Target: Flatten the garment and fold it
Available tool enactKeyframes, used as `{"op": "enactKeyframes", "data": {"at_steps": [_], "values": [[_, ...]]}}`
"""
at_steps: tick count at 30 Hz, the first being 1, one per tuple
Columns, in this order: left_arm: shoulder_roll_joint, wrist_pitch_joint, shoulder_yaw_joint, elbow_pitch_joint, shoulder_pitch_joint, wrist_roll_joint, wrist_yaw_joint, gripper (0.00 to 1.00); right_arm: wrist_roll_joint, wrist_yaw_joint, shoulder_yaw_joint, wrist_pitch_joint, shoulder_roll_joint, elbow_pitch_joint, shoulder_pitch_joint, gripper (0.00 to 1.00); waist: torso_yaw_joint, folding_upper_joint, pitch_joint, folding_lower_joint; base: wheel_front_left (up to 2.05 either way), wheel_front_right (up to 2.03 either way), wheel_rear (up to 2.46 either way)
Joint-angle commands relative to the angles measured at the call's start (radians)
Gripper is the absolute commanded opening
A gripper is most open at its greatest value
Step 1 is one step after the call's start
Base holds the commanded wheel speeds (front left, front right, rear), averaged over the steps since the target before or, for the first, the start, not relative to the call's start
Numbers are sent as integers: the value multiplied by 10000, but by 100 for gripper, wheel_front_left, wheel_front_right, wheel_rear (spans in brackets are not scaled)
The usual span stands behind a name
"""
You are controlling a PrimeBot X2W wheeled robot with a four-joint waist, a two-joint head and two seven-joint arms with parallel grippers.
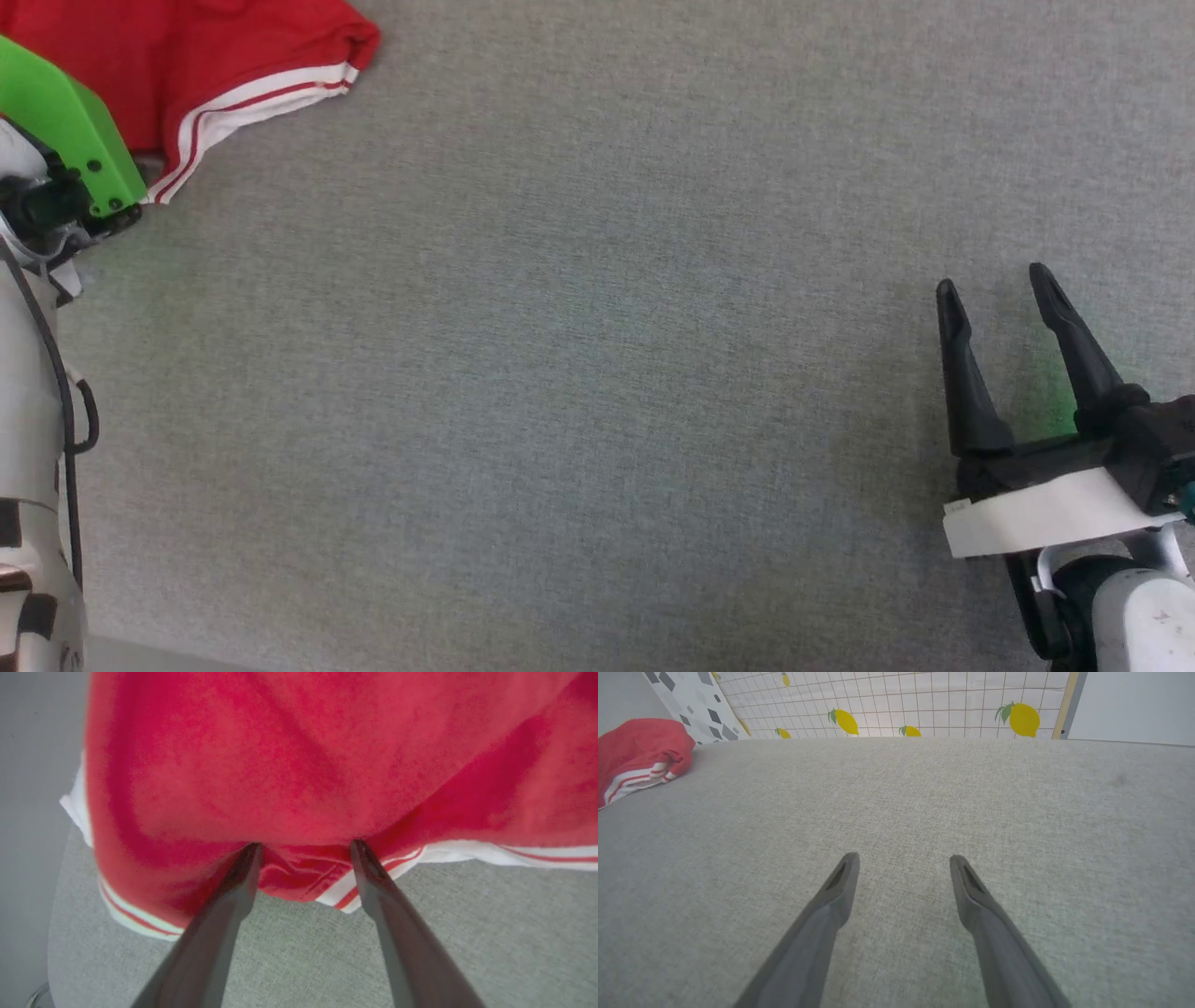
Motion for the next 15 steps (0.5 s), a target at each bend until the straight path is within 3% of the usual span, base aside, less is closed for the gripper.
{"op": "enactKeyframes", "data": {"at_steps": [1, 3, 4, 5, 15], "values": [[-52, 123, 19, 15, 267, -70, 77, 100, -71, -13, -41, 79, -8, -143, 56, 100, -16, 0, 176, -1, 0, 0, 0], [-87, 54, 86, -8, 396, -186, 41, 100, -64, -13, -49, 125, -8, -178, 43, 100, 2, 0, 185, -1, 0, 0, 0], [-94, -101, 183, -50, 457, -285, 7, 65, -59, -13, -39, 141, -8, -186, 23, 100, -3, 0, 186, -1, 0, 0, 0], [-99, -275, 277, -91, 508, -375, -42, 0, -49, -13, -22, 149, -8, -185, 4, 100, -10, 0, 180, -1, 0, 0, 0], [389, -3917, 555, -262, 129, -165, -982, 0, -46, -13, 146, 95, -8, 83, -118, 100, 143, 0, -371, -1, 0, 0, 0]]}}
